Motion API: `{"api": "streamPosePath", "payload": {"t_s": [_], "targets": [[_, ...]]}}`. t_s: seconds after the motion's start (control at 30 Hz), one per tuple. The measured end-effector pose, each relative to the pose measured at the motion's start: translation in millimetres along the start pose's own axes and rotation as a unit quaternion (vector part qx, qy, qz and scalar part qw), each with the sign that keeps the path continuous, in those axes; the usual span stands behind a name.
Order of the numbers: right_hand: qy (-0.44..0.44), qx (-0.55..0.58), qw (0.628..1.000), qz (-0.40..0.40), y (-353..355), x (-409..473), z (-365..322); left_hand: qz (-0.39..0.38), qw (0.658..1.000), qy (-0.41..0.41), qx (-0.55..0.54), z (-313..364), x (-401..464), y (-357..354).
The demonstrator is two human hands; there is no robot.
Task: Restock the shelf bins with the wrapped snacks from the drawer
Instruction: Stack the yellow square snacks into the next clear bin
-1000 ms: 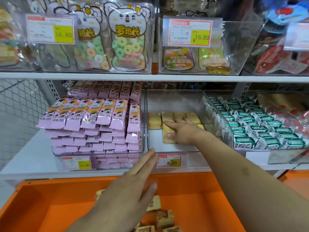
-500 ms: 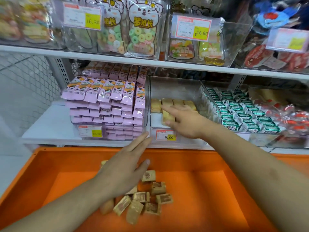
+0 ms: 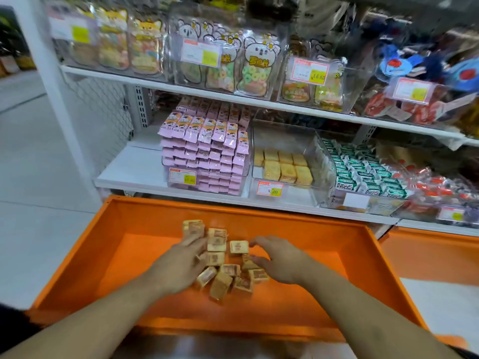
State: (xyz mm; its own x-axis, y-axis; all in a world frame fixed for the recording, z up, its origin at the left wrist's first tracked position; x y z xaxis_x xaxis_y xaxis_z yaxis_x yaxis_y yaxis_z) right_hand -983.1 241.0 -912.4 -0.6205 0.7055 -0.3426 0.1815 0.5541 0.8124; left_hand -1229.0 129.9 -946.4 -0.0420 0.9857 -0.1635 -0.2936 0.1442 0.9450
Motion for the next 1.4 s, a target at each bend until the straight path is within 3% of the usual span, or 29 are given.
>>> {"api": "streamPosePath", "payload": {"t_s": [0.3, 0.7, 0.87, 1.03, 1.3, 1.4], "targets": [[-0.086, 0.025, 0.994, -0.06, -31.9, 15.7, 2.1, -0.079, 0.996, 0.052, 0.007, -39.8, 18.0, -24.3], [-0.131, 0.037, 0.983, -0.12, -108.4, 133.5, 95.9, -0.183, 0.975, 0.118, 0.04, -79.7, 81.8, -103.8], [-0.158, -0.029, 0.985, -0.057, -135.9, 170.7, 118.4, -0.171, 0.964, 0.199, 0.028, -88.5, 97.4, -134.9], [-0.223, 0.064, 0.972, -0.03, -147.1, 190.9, 123.1, -0.168, 0.961, 0.219, 0.014, -86.2, 97.5, -143.7], [-0.296, 0.154, 0.943, 0.012, -146.4, 195.3, 134.6, -0.124, 0.964, 0.233, 0.002, -71.6, 75.7, -96.9], [-0.301, 0.113, 0.946, -0.042, -157.9, 179.4, 141.5, -0.116, 0.971, 0.21, -0.015, -49.5, 61.2, -75.7]]}}
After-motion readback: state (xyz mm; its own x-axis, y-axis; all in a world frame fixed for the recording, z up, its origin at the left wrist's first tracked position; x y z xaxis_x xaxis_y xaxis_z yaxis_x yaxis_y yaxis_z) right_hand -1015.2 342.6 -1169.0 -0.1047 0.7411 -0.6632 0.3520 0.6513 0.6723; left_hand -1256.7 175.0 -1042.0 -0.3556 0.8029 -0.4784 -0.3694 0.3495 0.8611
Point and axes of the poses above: each hand's wrist, its own x-axis towards the middle knuckle, its own y-axis out of the back of the hand, z = x × y, the point moved 2 cm from there along x, towards the middle knuckle, and after that the axes turned 13 degrees about x, right-handed, at the moved point
